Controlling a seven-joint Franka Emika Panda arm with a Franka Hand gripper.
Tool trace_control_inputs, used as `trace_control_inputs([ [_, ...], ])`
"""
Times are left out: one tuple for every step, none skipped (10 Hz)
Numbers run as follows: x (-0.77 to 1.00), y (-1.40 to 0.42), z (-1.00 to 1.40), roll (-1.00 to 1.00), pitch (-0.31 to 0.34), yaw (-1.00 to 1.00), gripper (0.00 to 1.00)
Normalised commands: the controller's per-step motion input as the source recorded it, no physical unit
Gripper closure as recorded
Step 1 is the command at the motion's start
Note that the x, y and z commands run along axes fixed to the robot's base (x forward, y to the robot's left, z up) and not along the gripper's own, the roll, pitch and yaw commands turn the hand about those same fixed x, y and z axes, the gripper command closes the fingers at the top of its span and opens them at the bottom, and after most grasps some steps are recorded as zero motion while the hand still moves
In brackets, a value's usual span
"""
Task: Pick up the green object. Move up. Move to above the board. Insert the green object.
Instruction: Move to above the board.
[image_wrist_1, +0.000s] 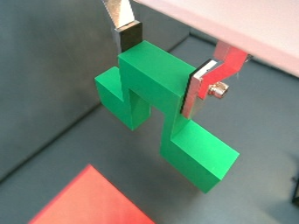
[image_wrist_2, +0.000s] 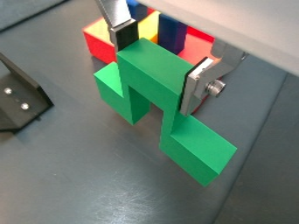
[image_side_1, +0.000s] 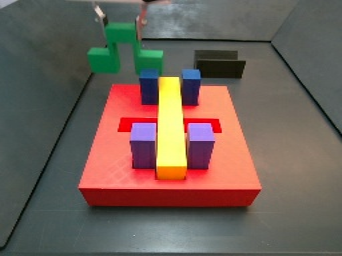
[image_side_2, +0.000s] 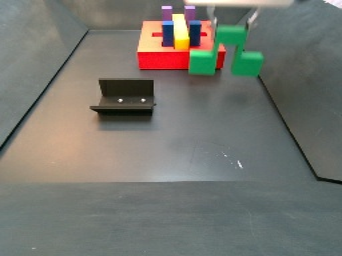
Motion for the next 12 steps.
trace_control_inputs([
  [0.0, 0.0, 1.4, 0.0, 0.0, 0.0, 1.0],
  [-0.01, 0.01, 1.4, -0.01, 0.053, 0.0, 1.0],
  [-0.04, 0.0, 1.4, -0.03, 0.063, -0.01, 1.0],
  [-0.01, 0.01, 1.4, -0.07, 0.02, -0.01, 1.0],
  [0.06, 0.01, 1.4, -0.06, 0.055, -0.01, 1.0],
  [0.03, 0.01, 0.59, -0.06, 0.106, -0.01, 1.0],
  [0.03, 0.01, 0.33, -0.07, 0.089, -0.01, 1.0],
  [0.81, -1.4, 0.32, -0.09, 0.253, 0.25, 1.0],
  [0.8, -1.4, 0.32, -0.07, 0.254, 0.25, 1.0],
  [0.87, -1.4, 0.29, 0.07, 0.329, 0.18, 1.0],
  [0.94, -1.4, 0.32, 0.03, 0.305, 0.1, 1.0],
  [0.96, -1.4, 0.35, 0.05, 0.236, 0.04, 1.0],
])
